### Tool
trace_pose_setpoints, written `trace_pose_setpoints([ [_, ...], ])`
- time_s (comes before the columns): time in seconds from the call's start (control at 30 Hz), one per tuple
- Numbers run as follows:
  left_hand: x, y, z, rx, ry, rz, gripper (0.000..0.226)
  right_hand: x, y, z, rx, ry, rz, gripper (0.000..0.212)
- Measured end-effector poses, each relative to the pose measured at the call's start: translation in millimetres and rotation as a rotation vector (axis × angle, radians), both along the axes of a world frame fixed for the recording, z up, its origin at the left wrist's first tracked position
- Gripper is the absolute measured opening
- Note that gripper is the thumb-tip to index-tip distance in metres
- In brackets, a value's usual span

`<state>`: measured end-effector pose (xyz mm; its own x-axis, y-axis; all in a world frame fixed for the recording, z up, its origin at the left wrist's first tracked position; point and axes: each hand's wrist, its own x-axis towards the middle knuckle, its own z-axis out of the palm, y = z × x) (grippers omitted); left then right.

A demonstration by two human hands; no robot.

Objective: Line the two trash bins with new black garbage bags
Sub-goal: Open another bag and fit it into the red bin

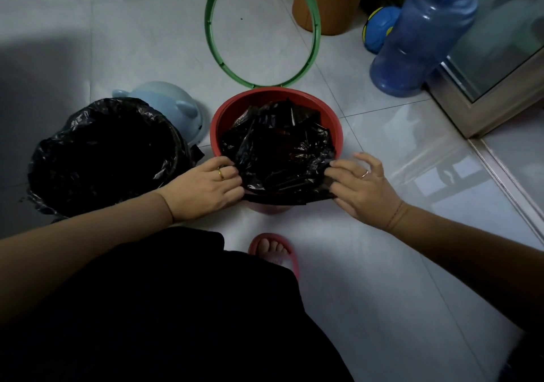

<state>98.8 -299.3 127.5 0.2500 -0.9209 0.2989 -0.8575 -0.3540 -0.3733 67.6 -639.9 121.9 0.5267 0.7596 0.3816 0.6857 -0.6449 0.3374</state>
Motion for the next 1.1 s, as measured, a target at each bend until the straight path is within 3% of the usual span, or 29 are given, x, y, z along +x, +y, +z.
trace_pose_setpoints([
  [0.2,1.2,6.7,4.0,0.045,0.062,0.036,0.024,12.9,-0.3,3.7,0.054,0.104,0.055,0.009],
  [0.33,2.5,13.7,8.2,0.069,0.117,0.077,0.018,19.4,-5.4,3.3,0.040,0.185,-0.049,0.023],
  [0.5,-4.4,17.7,5.3,0.040,0.080,0.100,0.024,19.8,-14.7,2.2,0.014,0.011,-0.002,0.003],
  [0.63,-4.5,18.1,4.5,0.048,0.030,0.086,0.031,17.4,-13.9,5.7,0.012,0.029,0.124,0.011],
  [0.8,-0.2,22.5,6.0,0.053,0.074,0.156,0.022,19.2,-9.3,7.8,0.048,0.036,0.215,0.021],
  [1.1,2.4,27.1,9.4,0.141,0.011,0.297,0.025,28.5,-8.3,8.5,0.034,0.174,0.082,0.026],
])
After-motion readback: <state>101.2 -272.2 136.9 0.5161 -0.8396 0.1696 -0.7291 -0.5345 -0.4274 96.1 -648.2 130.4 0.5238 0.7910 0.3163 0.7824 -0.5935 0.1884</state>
